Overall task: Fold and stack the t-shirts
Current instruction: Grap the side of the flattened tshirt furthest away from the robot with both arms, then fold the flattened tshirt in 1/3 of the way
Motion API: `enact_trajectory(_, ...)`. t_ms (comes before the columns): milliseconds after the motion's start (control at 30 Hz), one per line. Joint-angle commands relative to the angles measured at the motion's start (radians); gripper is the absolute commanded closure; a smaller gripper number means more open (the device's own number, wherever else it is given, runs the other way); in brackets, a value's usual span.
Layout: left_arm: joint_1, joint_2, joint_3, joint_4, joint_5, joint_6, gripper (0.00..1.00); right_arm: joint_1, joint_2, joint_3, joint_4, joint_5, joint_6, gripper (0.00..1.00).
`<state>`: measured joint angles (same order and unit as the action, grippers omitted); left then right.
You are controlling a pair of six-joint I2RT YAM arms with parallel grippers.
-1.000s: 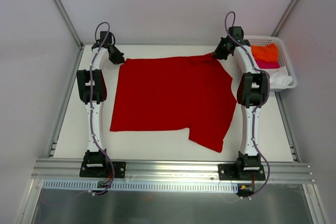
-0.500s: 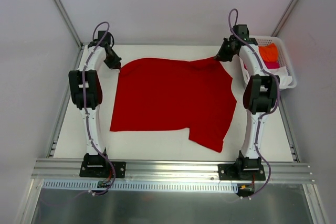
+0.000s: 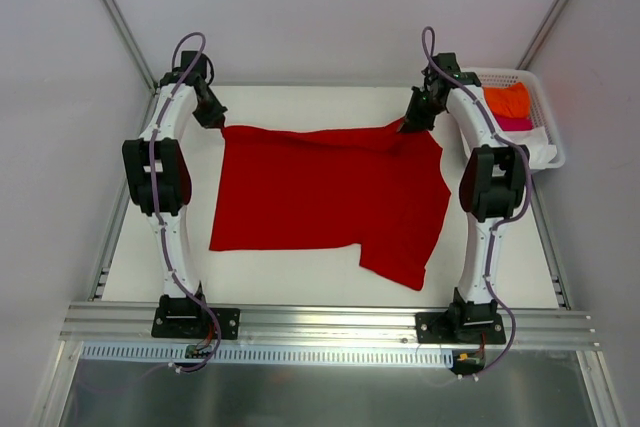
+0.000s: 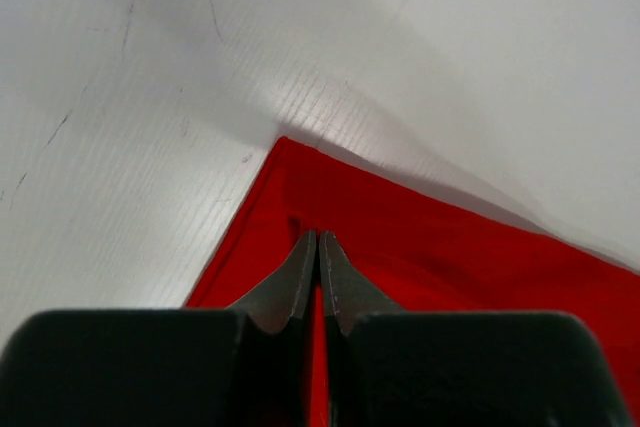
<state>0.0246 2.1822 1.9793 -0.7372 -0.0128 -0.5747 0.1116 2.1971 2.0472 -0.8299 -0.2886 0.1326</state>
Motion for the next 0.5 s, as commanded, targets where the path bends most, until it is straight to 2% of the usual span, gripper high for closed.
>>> enact_trajectory(0,-0.011,-0.076,-0.010,-0.073,-0.021,0.038,1.00,0.017,-0.102,-0.024,-0.098,-0.015,-0.019,0.99)
enact_trajectory(467,-0.020,-0.136,-0.043,-0.171,0.007,0.096,1.00,0.033,-0.221,-0.065,-0.253,0.011,-0.021,0.99)
